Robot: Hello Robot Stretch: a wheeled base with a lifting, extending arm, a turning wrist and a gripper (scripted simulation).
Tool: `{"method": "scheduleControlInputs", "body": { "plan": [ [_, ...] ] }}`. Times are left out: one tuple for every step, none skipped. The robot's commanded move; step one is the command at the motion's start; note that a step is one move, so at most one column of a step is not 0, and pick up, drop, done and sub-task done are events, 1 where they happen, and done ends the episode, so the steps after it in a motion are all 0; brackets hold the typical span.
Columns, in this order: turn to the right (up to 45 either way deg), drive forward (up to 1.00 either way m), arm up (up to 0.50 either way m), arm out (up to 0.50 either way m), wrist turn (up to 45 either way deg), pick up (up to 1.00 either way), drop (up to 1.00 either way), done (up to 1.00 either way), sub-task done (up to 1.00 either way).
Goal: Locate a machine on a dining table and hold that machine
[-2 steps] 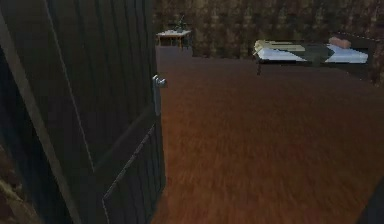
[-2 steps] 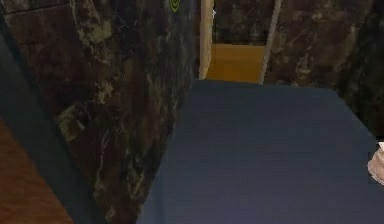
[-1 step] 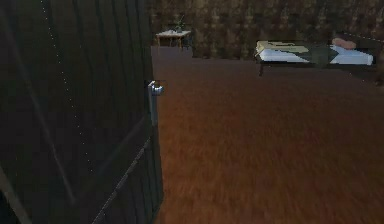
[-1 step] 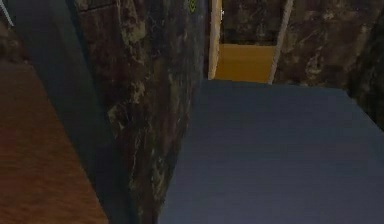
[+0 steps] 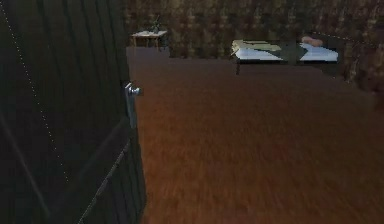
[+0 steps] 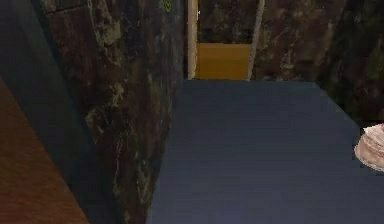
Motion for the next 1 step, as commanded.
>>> {"method": "scheduleControlInputs", "body": {
  "plan": [
    [0.0,1.0,0.0,0.0,0.0,0.0,0.0,0.0,0.0]
  ]
}}
